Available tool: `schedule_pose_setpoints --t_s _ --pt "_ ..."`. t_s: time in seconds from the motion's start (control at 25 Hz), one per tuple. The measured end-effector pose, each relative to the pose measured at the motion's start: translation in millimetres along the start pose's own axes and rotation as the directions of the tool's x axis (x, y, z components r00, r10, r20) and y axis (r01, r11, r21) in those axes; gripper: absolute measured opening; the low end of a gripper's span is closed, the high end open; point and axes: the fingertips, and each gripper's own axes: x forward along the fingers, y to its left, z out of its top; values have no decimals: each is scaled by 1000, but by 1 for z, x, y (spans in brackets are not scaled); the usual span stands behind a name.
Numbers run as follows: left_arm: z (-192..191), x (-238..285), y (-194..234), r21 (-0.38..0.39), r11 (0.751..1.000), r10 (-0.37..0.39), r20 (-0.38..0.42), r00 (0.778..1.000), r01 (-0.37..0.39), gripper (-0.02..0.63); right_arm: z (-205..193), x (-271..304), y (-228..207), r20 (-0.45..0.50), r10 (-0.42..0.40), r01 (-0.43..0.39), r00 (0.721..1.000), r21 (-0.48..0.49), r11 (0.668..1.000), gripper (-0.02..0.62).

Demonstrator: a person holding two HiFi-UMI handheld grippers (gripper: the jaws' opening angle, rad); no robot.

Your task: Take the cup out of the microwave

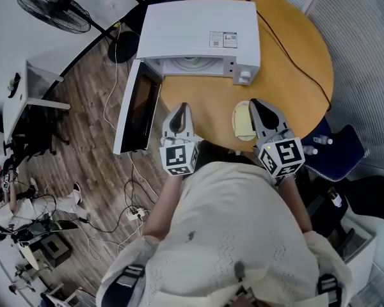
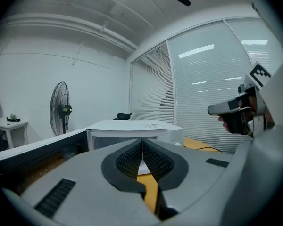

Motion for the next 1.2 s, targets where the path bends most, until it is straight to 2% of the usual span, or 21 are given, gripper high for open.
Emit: schedule_pose_setpoints --t_s 0.12,0.44,0.64,0.96,1.04,1.12,1.2 --pt "1 8 8 0 1000 -19 -1 1000 19 21 1 10 1 -7 -11 11 1000 2 1000 8" --pt "-3 41 31 32 991 -130 -55 990 132 23 18 40 16 -8 -78 79 997 12 997 9" --pt "5 68 45 33 981 -192 -37 981 193 23 21 63 19 -19 -135 135 991 10 991 9" --pt "-7 91 62 34 961 -274 -51 960 276 26 17 88 31 -31 -190 190 981 3 982 8" --pt "-11 95 67 29 957 -288 -56 956 290 43 15 94 34 -33 -202 202 979 4 979 9" --pt "-15 98 71 25 952 -302 -66 951 304 121 13 99 38 -36 -209 209 977 5 978 8" --pt "-20 101 76 23 949 -312 -76 947 314 124 10 105 42 -41 -212 213 976 5 977 9"
